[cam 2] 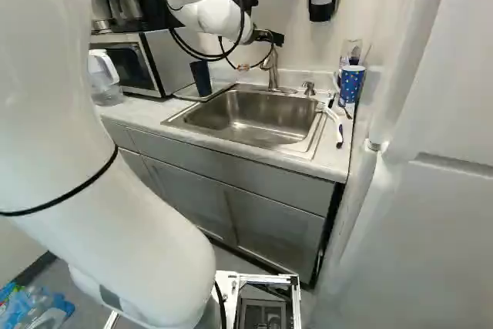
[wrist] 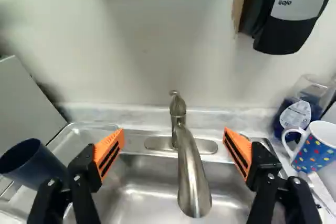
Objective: Rinse the cup and place it in the tray
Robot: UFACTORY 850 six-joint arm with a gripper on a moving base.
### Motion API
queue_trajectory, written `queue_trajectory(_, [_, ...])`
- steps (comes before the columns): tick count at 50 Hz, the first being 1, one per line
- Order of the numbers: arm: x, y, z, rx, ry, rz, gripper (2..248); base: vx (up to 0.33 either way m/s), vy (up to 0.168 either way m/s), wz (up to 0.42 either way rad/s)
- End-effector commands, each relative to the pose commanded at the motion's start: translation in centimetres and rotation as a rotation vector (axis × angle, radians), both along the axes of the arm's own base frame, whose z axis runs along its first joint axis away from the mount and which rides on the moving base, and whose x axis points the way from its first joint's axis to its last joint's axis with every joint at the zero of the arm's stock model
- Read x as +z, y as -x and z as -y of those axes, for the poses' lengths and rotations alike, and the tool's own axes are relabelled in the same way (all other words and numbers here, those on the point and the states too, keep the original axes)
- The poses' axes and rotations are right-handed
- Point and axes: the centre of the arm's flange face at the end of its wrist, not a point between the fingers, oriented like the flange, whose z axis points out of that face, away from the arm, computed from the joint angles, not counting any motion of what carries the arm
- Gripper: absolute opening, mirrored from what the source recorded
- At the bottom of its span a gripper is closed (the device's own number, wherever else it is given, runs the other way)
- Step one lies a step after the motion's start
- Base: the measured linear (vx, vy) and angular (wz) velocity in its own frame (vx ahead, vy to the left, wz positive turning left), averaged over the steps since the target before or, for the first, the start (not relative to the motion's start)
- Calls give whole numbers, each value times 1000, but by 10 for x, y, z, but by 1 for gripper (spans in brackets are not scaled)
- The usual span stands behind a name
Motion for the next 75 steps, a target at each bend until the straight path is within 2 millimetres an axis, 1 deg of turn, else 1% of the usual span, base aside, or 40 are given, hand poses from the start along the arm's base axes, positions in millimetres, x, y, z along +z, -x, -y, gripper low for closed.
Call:
queue_trajectory(5, [-4, 9, 1, 6, -3, -49, 247, 0, 0, 0])
queue_trajectory(31, [-25, 20, -4, 63, -18, -323, 247, 0, 0, 0])
queue_trajectory(61, [-45, 40, -10, 100, -71, -633, 247, 0, 0, 0])
queue_trajectory(75, [-44, 39, -9, 99, -69, -616, 247, 0, 0, 0])
